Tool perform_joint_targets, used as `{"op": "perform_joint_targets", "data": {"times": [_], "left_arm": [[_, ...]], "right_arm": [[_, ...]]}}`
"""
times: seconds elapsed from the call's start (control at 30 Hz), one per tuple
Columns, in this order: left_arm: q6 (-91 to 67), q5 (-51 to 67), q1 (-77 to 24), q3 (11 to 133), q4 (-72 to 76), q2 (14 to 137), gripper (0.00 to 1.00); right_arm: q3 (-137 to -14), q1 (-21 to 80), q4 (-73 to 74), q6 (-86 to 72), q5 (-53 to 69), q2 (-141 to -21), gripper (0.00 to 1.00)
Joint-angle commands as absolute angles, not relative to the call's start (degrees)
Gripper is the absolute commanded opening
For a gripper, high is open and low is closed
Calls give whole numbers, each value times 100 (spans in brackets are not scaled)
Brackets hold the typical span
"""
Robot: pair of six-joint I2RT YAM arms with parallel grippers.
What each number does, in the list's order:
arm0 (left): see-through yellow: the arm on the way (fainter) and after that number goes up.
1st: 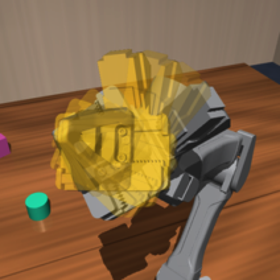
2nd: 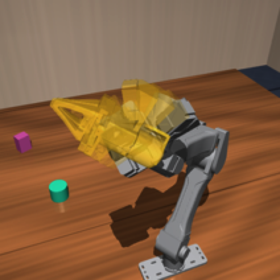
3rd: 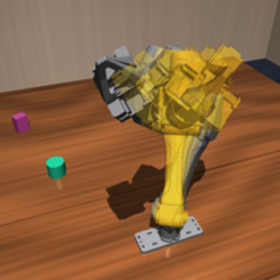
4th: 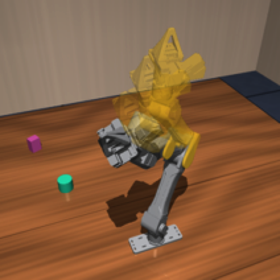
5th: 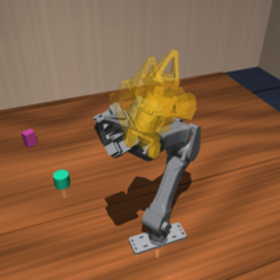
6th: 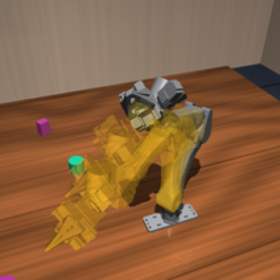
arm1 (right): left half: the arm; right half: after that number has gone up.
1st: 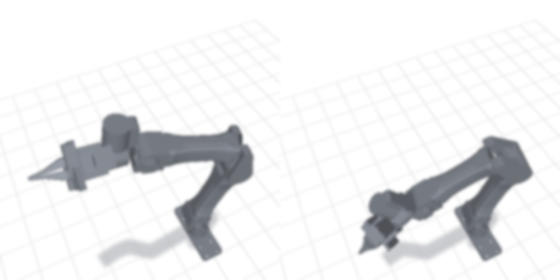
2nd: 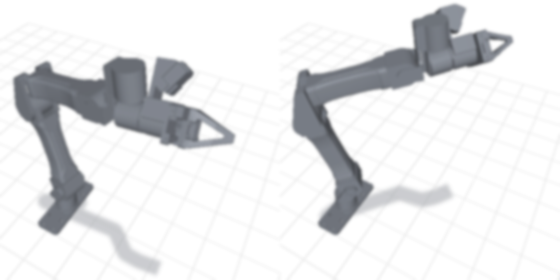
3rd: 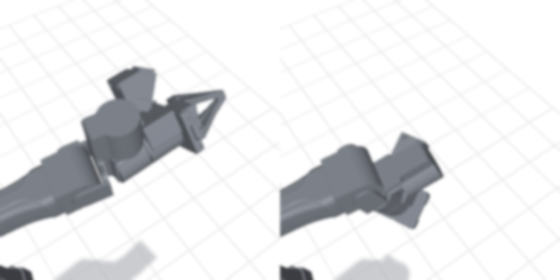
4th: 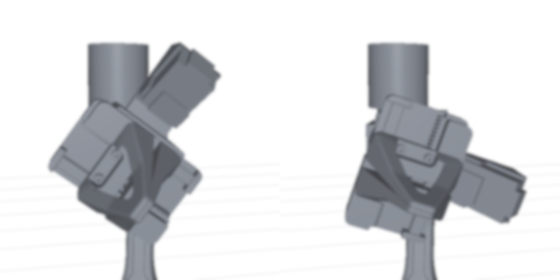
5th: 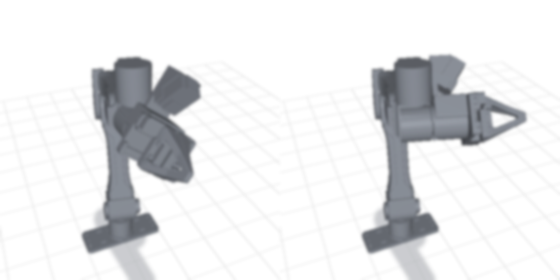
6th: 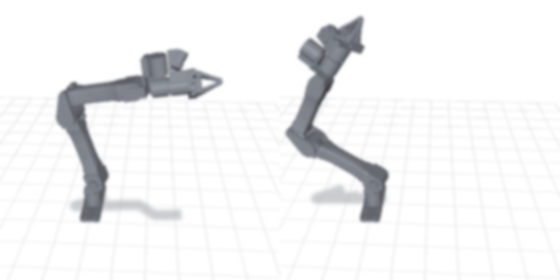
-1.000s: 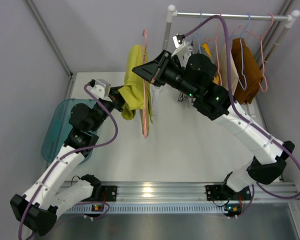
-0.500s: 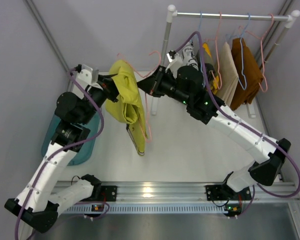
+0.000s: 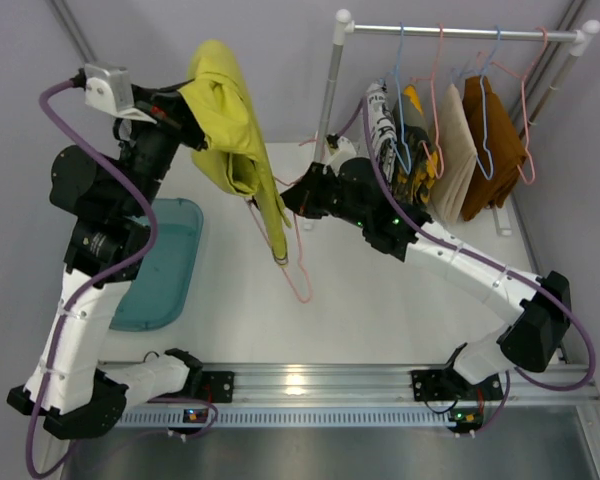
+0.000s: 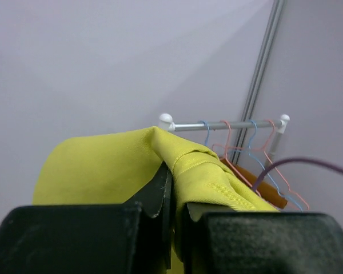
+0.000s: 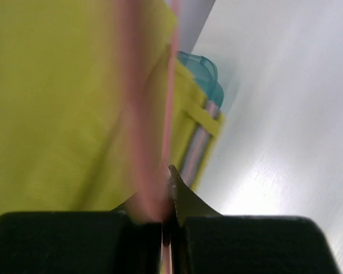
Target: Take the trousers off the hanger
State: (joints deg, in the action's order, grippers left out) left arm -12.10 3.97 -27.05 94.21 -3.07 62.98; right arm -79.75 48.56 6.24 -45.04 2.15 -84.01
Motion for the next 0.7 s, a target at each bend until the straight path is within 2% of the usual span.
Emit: {"op": "perform_joint_targets", "data": {"times": [0.0,0.13,0.33,0.47,0.67], "left_arm": [[-1345,-244,-2698,10535,677,6388,0],[-976,-614,-2698,11125,466,6574,0],[-54,-1616,-2707,11110,325,6320,0],[1148,-2677,-2602,10321,605,5741,0],[2240,-3041,-1778,8695,1107,4565,0]], "right_arm": [[-7753,4834,167,-4351,237,-8297,0],[-7515,4852,88,-4316,237,-8227,0],[-7365,4860,132,-4201,202,-8060,0],[-7356,4860,228,-4131,193,-7867,0],[-7488,4852,351,-3938,176,-7673,0]]}}
